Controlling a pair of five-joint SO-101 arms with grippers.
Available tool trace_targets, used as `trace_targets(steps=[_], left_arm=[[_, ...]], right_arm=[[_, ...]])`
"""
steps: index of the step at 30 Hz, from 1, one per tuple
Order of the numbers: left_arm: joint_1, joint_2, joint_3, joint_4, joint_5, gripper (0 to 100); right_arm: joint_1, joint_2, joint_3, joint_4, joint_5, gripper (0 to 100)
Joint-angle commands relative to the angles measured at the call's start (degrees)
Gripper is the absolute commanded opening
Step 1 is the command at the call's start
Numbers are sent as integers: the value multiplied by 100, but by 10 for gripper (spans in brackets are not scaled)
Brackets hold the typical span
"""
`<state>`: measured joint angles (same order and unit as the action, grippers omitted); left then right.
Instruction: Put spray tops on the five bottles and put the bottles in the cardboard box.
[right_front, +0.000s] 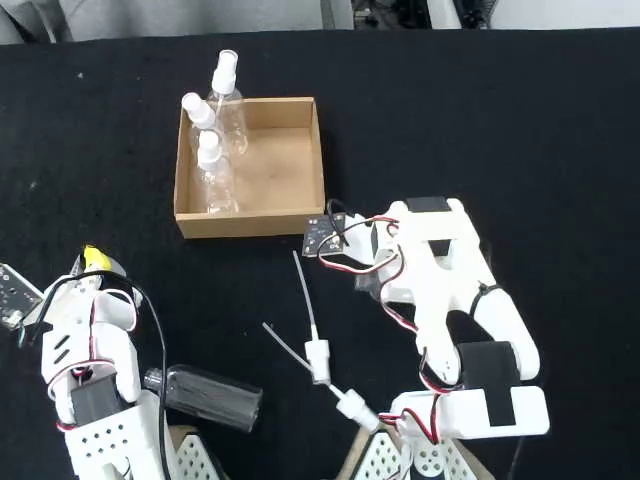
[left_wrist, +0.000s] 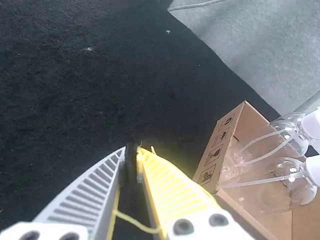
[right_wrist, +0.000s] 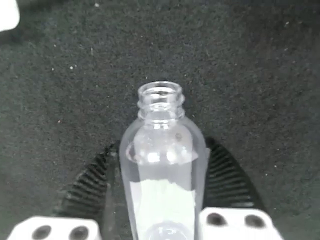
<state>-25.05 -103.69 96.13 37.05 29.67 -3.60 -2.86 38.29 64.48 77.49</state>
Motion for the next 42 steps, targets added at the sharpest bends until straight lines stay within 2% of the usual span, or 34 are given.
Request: trace_targets(steps=[1,8,13,30,42], left_arm=[[-4,-44,127,26,-53,30],[-4,-44,127,26,-53,30],[-22,-44,127,26,-53,30],[-4,-53,127,26,-53,30],[-4,-62,127,26,-53,30]], right_arm=[[62,-75,-444,149,-299,115],[35,-84,-945,782,-642,113],[26,-259,-1420,1354,-1152,113],[-695,-2070,-1508,1767,-4070,113],[-730,-3231,-1473,1758,-5793,113]])
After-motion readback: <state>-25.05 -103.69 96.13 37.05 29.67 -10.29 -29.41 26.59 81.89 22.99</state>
